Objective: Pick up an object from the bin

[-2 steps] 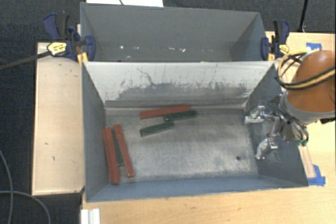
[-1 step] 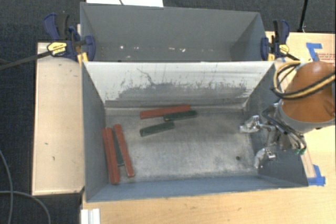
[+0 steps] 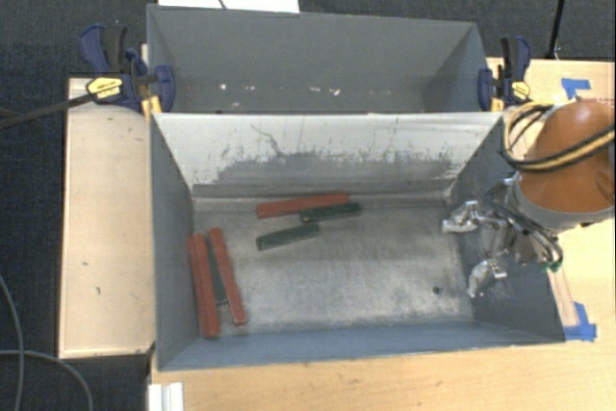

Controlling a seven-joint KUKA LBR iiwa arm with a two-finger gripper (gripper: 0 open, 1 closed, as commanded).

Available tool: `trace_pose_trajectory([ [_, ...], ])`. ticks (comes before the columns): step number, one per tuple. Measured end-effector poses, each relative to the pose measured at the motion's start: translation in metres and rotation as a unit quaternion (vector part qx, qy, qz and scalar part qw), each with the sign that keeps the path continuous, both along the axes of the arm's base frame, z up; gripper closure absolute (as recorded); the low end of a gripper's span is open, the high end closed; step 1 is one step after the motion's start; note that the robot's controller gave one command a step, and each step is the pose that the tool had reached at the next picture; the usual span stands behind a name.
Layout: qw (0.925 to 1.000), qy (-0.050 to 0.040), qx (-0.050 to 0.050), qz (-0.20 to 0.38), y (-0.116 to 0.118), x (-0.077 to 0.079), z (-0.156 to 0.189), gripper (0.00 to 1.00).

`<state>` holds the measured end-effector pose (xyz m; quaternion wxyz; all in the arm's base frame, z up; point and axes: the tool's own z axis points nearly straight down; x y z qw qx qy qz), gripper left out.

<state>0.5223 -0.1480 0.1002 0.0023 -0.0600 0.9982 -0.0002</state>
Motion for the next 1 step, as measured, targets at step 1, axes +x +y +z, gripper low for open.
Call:
trace_pose_trajectory([
  [1, 1.0, 0.0025, 0.0, -0.003, 0.0275, 0.0411, 0.06, 0.0],
])
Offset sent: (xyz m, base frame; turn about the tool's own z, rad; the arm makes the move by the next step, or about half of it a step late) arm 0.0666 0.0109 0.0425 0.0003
